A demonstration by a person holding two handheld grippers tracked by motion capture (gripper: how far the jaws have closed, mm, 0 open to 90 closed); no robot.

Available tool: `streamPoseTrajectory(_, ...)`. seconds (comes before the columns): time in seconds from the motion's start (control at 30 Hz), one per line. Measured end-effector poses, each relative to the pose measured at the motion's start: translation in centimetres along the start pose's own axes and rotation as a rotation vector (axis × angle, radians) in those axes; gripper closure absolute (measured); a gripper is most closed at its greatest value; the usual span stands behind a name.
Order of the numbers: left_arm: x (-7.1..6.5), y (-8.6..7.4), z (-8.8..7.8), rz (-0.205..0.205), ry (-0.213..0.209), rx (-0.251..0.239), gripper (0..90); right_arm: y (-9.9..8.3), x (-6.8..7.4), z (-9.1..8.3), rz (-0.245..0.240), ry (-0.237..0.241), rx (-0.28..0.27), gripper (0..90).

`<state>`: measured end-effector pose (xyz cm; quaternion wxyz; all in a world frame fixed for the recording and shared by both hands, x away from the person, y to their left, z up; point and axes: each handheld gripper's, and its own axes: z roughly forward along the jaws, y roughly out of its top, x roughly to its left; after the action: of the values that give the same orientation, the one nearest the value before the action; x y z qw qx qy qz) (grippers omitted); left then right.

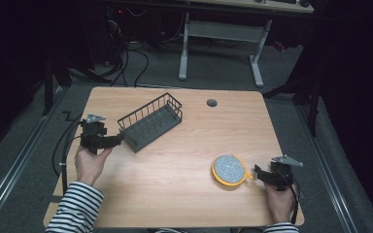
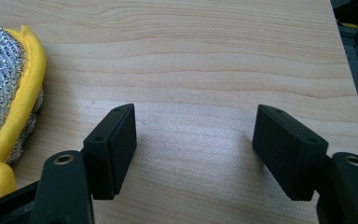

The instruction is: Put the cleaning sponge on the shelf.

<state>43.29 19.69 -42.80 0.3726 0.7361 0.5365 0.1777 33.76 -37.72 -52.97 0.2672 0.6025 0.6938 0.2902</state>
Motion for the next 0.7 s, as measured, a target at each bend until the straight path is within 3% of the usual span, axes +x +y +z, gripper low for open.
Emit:
streamPoseTrajectory(0.47,-0.2,3.5,2.7,0.009,0.055,0.060,28.6,0.0,0.0,0.0,0.000,0.000,0.000,30.6)
streamPoseTrajectory(0.7,-0.2,3.9,4.3,0.004,0.088,0.106,31.1,0.0,0.0,0.0,0.000,0.000,0.000,30.6)
